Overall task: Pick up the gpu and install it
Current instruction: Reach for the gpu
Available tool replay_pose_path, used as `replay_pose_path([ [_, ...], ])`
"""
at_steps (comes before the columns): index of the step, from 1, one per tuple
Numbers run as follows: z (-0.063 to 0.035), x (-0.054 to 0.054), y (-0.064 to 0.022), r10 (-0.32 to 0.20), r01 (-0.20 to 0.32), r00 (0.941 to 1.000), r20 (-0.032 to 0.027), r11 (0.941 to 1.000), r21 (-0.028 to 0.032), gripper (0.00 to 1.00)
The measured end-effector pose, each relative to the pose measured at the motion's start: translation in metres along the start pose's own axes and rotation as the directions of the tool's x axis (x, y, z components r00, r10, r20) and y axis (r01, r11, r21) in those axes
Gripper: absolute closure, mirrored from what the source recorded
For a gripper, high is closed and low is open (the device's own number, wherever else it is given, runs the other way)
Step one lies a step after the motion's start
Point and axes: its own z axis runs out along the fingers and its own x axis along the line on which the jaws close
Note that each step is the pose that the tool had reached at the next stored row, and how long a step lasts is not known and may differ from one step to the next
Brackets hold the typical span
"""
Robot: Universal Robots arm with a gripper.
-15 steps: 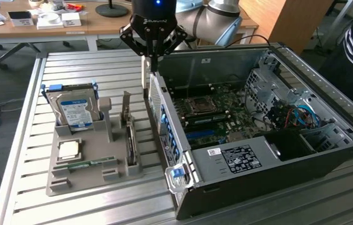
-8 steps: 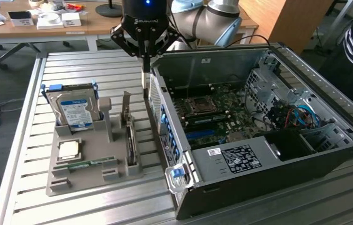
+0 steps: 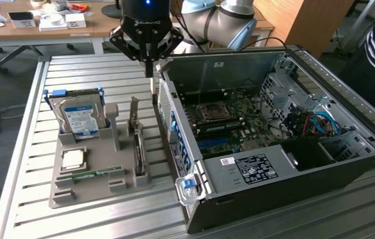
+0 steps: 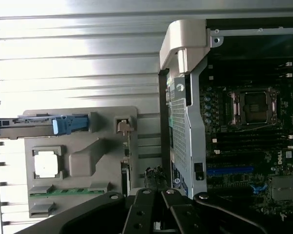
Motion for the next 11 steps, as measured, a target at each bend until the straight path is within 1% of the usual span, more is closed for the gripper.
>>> replay_pose_path([
  [7, -0.0002, 0.011, -0.0008, 0.000, 0.000, 1.0000, 0.0000, 1.0000, 0.0000, 0.89],
  [11, -0.0002, 0.013, -0.0010, 0.000, 0.000, 1.0000, 0.0001, 1.0000, -0.0001, 0.89],
])
